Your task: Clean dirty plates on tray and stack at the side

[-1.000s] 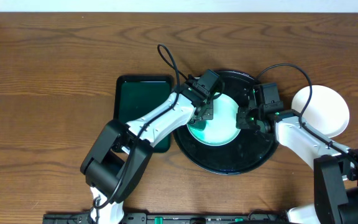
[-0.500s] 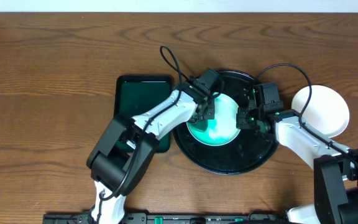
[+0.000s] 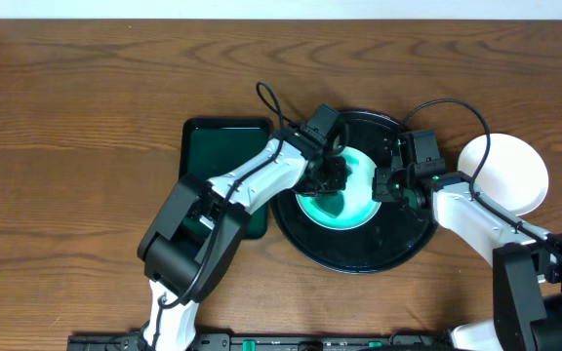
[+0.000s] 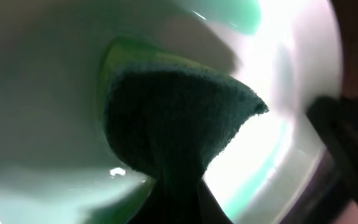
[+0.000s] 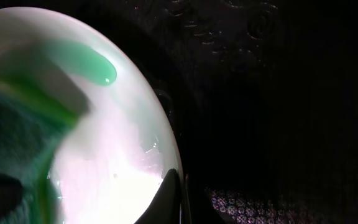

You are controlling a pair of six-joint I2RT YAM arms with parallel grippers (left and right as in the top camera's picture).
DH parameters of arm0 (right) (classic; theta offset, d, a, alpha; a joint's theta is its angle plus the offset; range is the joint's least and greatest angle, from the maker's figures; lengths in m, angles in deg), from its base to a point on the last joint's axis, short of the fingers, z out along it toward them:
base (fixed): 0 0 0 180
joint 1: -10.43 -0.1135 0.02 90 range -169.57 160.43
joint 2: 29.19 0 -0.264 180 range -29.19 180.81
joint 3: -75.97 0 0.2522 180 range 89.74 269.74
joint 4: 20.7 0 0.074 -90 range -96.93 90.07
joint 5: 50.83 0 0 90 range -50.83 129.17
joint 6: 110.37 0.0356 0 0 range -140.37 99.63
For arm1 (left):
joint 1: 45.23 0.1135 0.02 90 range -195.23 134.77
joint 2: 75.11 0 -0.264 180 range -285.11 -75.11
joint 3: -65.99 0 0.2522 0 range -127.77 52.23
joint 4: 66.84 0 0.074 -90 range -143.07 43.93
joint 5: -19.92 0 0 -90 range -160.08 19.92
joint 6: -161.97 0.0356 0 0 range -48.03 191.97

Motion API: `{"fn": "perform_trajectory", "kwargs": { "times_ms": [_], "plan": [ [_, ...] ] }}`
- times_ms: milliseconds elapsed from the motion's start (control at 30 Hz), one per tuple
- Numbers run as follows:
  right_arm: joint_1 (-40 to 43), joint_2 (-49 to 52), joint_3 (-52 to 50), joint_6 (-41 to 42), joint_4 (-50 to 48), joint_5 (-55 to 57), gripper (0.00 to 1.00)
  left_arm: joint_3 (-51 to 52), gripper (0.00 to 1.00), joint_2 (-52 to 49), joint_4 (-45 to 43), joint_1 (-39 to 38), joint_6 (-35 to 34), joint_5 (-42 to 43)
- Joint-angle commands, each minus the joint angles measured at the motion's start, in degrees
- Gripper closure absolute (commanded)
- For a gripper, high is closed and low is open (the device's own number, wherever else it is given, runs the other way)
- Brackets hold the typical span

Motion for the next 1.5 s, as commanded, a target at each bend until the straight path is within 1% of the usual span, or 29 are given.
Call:
{"fn": "perform_trajectory", "kwargs": {
  "times_ms": [0,100,200,233,433,533,833,933,1100,1200,1300,1400,1467],
  "plan": [
    [-0.55,0.57,-0.09,-0.5,-0.22,-1.22,0.99,0.52,0.93,2.8,-1.03,-1.9,1.25,6.71],
    [-0.55,0.57,-0.09,-0.5,-0.24,-1.22,0.99,0.52,0.93,7.39,-1.6,-1.9,1.25,2.71],
    [-0.55,0.57,-0.09,-0.48,-0.24,-1.62,0.99,0.55,0.93,11.69,-1.38,-1.9,1.22,-5.42],
    [-0.55,0.57,-0.09,-0.48,-0.24,-1.92,0.99,0.55,0.93,13.25,-1.14,-1.9,1.22,-9.94],
    [-0.66,0.57,-0.09,-0.48,-0.26,-1.9,0.99,1.73,0.93,13.2,0.2,-1.9,1.2,-21.16],
    [-0.66,0.57,-0.09,-0.48,-0.31,-1.9,0.99,2.84,0.93,11.58,0.13,-1.9,1.2,-23.3],
    [-1.9,0.57,-0.09,-0.52,-0.85,-1.86,0.99,2.95,0.93,3.06,0.13,-1.95,1.18,-23.08],
    [-1.92,0.57,-0.09,-0.52,-0.85,-1.86,0.99,2.93,0.92,0.44,0.11,-1.95,1.18,-19.8],
    [-2.03,0.57,-0.09,-0.5,-0.9,-1.86,0.99,2.93,0.93,-1.31,0.09,-1.95,1.22,-6.32],
    [-2.03,0.57,-0.09,-0.5,-0.9,-1.86,0.99,2.93,0.93,-1.29,-0.52,-1.95,1.22,0.28],
    [-2.03,0.57,-0.09,-0.5,-0.9,-1.86,0.99,2.93,0.93,-1.29,-2.6,-1.95,1.18,6.1],
    [-2.03,0.57,-0.09,-0.5,-0.9,-1.86,0.99,2.91,0.93,-1.16,-6.64,-1.92,1.18,12.33],
    [-2.03,0.57,-0.09,-0.5,-0.87,-1.86,0.99,2.64,0.93,-0.79,-8.46,-1.81,0.74,14.84]
  ]
}}
